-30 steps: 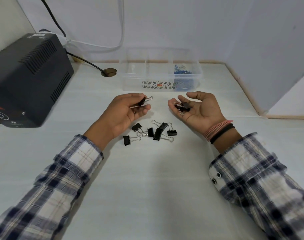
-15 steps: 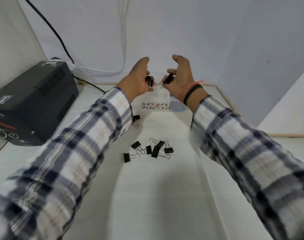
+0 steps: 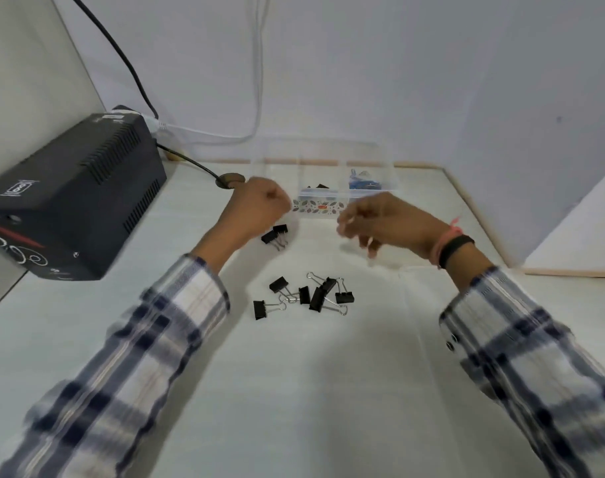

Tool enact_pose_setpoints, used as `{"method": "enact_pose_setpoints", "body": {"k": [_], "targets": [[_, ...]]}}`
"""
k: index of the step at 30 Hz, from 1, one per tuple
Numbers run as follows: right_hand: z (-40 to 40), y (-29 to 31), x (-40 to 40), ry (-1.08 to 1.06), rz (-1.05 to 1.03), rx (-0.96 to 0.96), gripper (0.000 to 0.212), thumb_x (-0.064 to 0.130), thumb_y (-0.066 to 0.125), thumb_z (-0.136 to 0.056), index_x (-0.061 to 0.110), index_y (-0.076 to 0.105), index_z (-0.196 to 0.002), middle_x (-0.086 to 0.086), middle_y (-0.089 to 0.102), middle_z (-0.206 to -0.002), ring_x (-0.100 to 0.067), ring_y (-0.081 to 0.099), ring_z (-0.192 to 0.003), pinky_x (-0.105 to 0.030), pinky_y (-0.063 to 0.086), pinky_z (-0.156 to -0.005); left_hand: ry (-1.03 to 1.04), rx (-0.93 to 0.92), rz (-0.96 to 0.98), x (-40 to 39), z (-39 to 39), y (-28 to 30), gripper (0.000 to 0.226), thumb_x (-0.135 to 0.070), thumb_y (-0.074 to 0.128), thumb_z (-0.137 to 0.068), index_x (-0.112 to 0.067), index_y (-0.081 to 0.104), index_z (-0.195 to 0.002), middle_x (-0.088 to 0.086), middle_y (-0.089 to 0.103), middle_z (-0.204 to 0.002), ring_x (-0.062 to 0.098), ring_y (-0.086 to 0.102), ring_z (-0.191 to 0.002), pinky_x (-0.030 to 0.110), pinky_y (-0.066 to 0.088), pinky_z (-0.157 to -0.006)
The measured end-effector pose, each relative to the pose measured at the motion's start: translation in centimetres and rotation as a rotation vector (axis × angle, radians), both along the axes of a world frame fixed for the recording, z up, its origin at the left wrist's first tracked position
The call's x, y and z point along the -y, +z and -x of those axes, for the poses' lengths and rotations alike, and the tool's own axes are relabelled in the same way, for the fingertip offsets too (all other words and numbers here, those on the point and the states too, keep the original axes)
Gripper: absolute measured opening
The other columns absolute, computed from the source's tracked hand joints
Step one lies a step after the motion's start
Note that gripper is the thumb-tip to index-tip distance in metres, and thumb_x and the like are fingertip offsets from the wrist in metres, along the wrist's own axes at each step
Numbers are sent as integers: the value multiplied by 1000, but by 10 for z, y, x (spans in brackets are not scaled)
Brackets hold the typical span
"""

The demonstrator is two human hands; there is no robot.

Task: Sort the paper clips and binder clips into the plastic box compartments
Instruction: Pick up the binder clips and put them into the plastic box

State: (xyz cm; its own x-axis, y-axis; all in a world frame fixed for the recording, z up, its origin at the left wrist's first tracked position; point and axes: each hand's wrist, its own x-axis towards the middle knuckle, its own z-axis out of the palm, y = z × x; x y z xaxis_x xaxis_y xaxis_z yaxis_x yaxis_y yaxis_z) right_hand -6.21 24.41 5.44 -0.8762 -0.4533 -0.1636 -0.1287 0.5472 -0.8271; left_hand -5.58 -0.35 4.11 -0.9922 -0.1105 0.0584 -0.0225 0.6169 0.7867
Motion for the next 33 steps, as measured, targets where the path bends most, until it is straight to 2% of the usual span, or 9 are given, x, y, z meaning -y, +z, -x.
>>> {"method": "enact_pose_setpoints", "body": {"k": [2, 5, 11, 14, 19, 25, 27, 30, 33], "targets": [[-15, -11, 0, 132, -247, 22, 47, 47, 80, -80, 24, 66, -119, 0, 68, -100, -29, 72, -75, -31, 58, -69, -9, 41, 269, 6, -10, -25, 38, -47, 67, -91, -21, 72, -117, 4, 69, -112, 19, 67, -97, 35, 55, -86], [-25, -23, 7, 275, -493, -139, 67, 60, 81, -72, 39, 58, -130, 6, 55, -110, -7, 59, -90, -24, 45, -85, -13, 55, 471, 5, -17, -52, 58, -67, 57, -89, -29, 61, -133, 5, 53, -125, 26, 59, -113, 43, 53, -93], [-35, -31, 15, 235, -354, -231, 30, 36, 83, -80, 27, 75, -107, 4, 64, -104, -6, 58, -82, -21, 49, -78, -62, -113, 347, 2, -17, -65, 23, -39, 66, -92, -22, 71, -107, 2, 57, -104, 23, 60, -98, 32, 44, -78], [-39, -33, 16, 187, -314, -261, 23, 28, 83, -79, 23, 76, -100, 6, 67, -100, -3, 59, -76, -20, 51, -75, -56, -149, 243, 4, -21, -64, 18, -30, 75, -84, -20, 76, -100, 2, 67, -95, 17, 63, -91, 34, 52, -79], [-42, -34, 14, 141, -224, -238, 8, 19, 80, -77, 18, 78, -85, 5, 74, -86, -14, 67, -71, -27, 58, -73, -40, -32, -286, 10, -25, -55, 19, -23, 80, -86, -14, 75, -102, 7, 68, -81, 14, 60, -59, 27, 55, -61], [-35, -42, 9, -39, 277, 80, 18, 2, 61, -91, -12, 71, -86, -32, 70, -87, -34, 65, -64, -34, 59, -69, -8, 187, -1156, 14, -24, -44, 13, -18, 70, -94, -9, 70, -104, 8, 59, -84, 16, 49, -66, 16, 46, -47], [-33, -44, 12, -169, 511, 258, 21, -2, 54, -93, -17, 68, -87, -33, 67, -90, -34, 65, -67, -35, 60, -69, -23, 224, -1343, 13, -26, -40, 10, -21, 65, -96, -11, 66, -99, 10, 57, -85, 17, 49, -67, 16, 42, -43], [-27, -42, 10, -341, 781, 552, 21, 2, 47, -92, -6, 67, -89, -25, 68, -95, -30, 69, -72, -32, 61, -66, -53, 285, -1553, 11, -31, -40, 16, -23, 61, -94, -8, 63, -97, 12, 58, -85, 21, 50, -68, 20, 39, -41], [-27, -39, 8, -372, 798, 699, 23, 18, 55, -90, -2, 66, -92, -20, 68, -87, -27, 64, -67, -29, 54, -59, -75, 345, -1658, 10, -33, -45, 24, -27, 57, -92, -5, 61, -98, 16, 60, -91, 23, 52, -70, 22, 39, -43]]}}
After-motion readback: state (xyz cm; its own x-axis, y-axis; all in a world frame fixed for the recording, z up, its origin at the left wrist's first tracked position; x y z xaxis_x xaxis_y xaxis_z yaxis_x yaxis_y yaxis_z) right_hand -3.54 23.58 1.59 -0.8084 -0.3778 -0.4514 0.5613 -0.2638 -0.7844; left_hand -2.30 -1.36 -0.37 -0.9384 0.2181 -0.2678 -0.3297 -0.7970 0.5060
